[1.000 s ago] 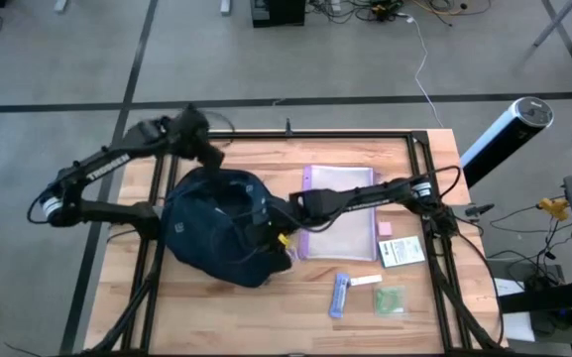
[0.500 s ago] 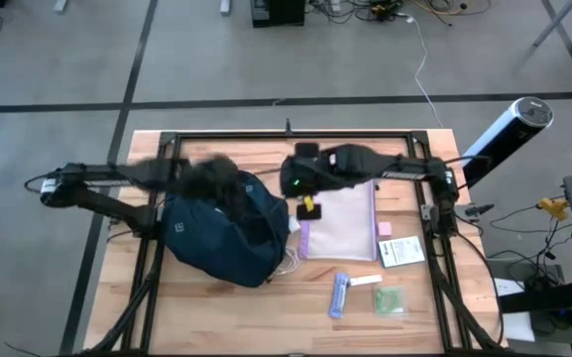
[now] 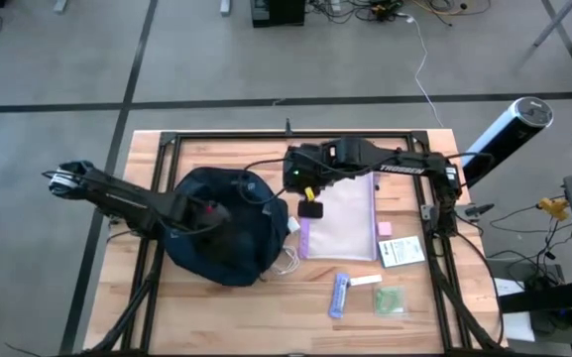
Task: Unpack backpack
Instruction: Remove the items from the backpack, then put the USB cable into the backpack
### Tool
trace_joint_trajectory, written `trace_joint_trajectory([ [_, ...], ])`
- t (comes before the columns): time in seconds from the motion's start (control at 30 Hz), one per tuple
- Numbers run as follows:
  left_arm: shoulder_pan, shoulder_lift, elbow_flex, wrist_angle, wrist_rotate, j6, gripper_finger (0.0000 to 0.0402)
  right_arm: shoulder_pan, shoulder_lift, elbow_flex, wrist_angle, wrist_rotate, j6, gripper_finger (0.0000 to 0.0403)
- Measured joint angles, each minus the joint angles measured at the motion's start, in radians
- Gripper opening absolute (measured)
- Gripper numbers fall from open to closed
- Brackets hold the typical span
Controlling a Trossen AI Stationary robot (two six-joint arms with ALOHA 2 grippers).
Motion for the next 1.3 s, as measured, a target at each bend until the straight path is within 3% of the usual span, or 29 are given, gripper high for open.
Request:
trace_joint_trajectory([
  [0.13, -0.031, -0.090, 0.065, -0.188, -0.034, -0.064, 0.0077, 0.027, 0.006, -0.119, 0.159, -0.043, -0.004, 0.0000],
  [0.33, -0.111, -0.231, 0.079, -0.193, -0.113, -0.205, 0.0077, 0.059, 0.006, -0.306, 0.317, -0.043, -0.034, 0.0000],
  [0.47, -0.172, -0.269, 0.078, -0.046, -0.243, -0.198, 0.0077, 0.086, 0.004, -0.358, 0.341, -0.043, -0.034, 0.0000],
  [0.6, -0.194, -0.248, 0.057, 0.250, -0.345, 0.043, 0.0077, 0.108, 0.003, -0.363, 0.384, -0.045, -0.027, 0.0000],
  [0.7, -0.192, -0.190, 0.049, 0.403, -0.314, 0.257, 0.0078, 0.107, 0.002, -0.363, 0.418, -0.043, -0.025, 0.0000],
  [0.8, -0.191, -0.139, 0.053, 0.439, -0.279, 0.391, 0.0083, 0.106, 0.002, -0.363, 0.422, -0.042, -0.021, 0.0000],
  [1.03, -0.106, -0.086, 0.055, 0.370, -0.250, 0.424, 0.0157, 0.107, 0.002, -0.363, 0.426, -0.043, -0.008, 0.0000],
  [1.3, -0.015, 0.016, 0.051, 0.390, -0.012, 0.518, 0.0252, 0.111, 0.003, -0.363, 0.433, -0.071, 0.010, 0.0000],
])
